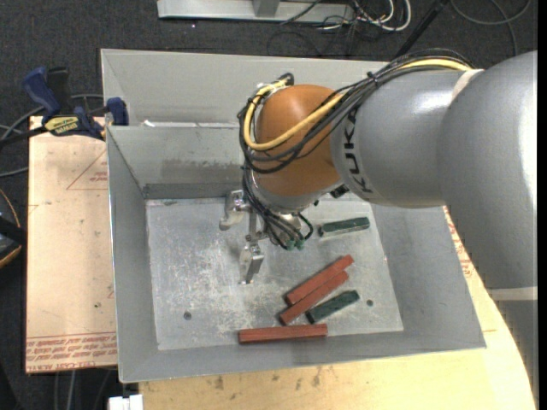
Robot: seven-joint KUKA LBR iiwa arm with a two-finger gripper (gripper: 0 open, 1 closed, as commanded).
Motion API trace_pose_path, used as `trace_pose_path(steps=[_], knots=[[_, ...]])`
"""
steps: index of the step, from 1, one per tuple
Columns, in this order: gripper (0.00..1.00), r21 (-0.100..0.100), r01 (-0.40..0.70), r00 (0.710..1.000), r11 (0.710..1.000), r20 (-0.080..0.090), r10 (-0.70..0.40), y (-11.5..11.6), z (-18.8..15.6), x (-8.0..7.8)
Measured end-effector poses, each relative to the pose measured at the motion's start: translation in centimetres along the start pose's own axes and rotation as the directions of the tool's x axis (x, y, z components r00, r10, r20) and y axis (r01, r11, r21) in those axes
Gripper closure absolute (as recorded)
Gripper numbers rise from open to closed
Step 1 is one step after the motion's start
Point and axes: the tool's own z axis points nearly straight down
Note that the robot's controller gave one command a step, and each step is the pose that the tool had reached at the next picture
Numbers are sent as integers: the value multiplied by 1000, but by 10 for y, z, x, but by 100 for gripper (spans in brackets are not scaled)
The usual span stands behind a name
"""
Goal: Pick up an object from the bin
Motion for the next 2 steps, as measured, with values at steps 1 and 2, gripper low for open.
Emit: trace_pose_path(steps=[1, 2], knots=[[0, -4, -27, 1000, 1000, 1, 27, -45, 45, -10], [0, 3, 129, 992, 992, 8, -129, -50, 31, 47]])
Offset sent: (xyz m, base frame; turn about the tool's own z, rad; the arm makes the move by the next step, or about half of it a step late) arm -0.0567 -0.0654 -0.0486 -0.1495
